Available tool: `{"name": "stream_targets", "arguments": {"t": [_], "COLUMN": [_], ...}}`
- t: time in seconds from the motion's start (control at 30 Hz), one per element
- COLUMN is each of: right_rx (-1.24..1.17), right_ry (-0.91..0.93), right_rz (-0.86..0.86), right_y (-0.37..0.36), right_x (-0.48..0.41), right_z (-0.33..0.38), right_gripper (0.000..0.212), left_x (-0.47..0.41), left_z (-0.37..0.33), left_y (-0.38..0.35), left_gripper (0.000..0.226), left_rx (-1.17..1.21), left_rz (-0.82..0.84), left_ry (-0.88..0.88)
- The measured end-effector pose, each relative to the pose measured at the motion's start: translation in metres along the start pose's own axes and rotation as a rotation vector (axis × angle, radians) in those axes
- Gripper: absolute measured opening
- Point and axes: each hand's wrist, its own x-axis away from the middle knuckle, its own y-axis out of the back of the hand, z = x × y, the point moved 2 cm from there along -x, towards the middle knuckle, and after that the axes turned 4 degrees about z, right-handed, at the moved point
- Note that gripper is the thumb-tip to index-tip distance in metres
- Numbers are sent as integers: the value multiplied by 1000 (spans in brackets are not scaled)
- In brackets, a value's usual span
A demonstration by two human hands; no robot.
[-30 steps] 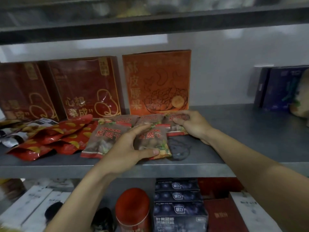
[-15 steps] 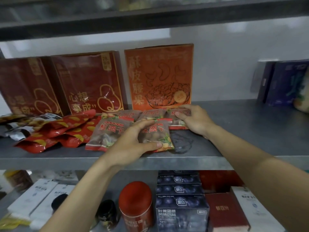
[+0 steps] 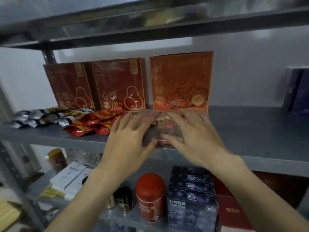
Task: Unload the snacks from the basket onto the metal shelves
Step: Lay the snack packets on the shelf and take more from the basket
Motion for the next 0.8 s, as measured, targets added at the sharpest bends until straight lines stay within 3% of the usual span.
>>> {"name": "stream_targets", "arguments": {"t": [0.37,0.8], "right_rx": [-116,-390], "right_ry": [335,650], "right_rz": [44,58], "right_y": [-39,-93], "right_x": [11,27], "right_z": [162,484], "right_gripper": [76,74], "left_x": [135,365], "left_z": [100,292], "left_y": [48,157], "left_gripper": [66,63], "left_rx": [-235,-405], "left_rz": [53,16], "left_ry": [407,760]}}
